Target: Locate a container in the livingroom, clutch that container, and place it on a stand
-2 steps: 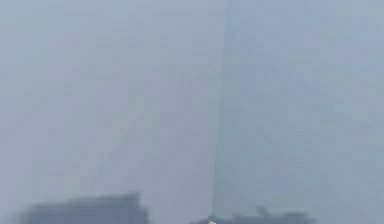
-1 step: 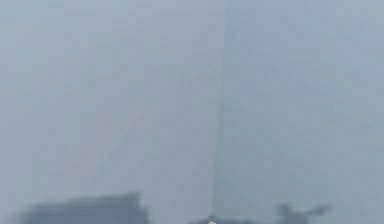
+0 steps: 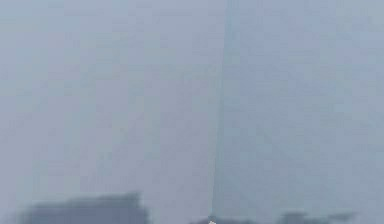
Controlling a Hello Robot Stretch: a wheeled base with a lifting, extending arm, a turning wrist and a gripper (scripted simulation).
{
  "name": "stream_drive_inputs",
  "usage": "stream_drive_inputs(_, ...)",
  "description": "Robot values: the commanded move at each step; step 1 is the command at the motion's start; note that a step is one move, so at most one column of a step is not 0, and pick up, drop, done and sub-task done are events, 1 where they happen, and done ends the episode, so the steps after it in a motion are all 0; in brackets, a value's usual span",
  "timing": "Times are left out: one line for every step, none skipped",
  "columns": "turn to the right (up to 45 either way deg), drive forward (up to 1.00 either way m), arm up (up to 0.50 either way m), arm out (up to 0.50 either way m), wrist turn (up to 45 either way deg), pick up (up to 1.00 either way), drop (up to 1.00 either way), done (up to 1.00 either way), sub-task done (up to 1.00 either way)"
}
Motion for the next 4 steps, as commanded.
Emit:
stream_drive_inputs(0.0, 0.0, 0.0, 0.0, 15.0, 0.0, 0.0, 0.0, 0.0)
stream_drive_inputs(0.0, 0.0, -0.22, 0.0, 0.0, 0.0, 0.0, 0.0, 0.0)
stream_drive_inputs(0.0, 0.0, 0.0, 0.0, 0.0, 1.0, 0.0, 0.0, 0.0)
stream_drive_inputs(0.0, 0.0, 0.1, 0.0, 0.0, 0.0, 0.0, 0.0, 0.0)
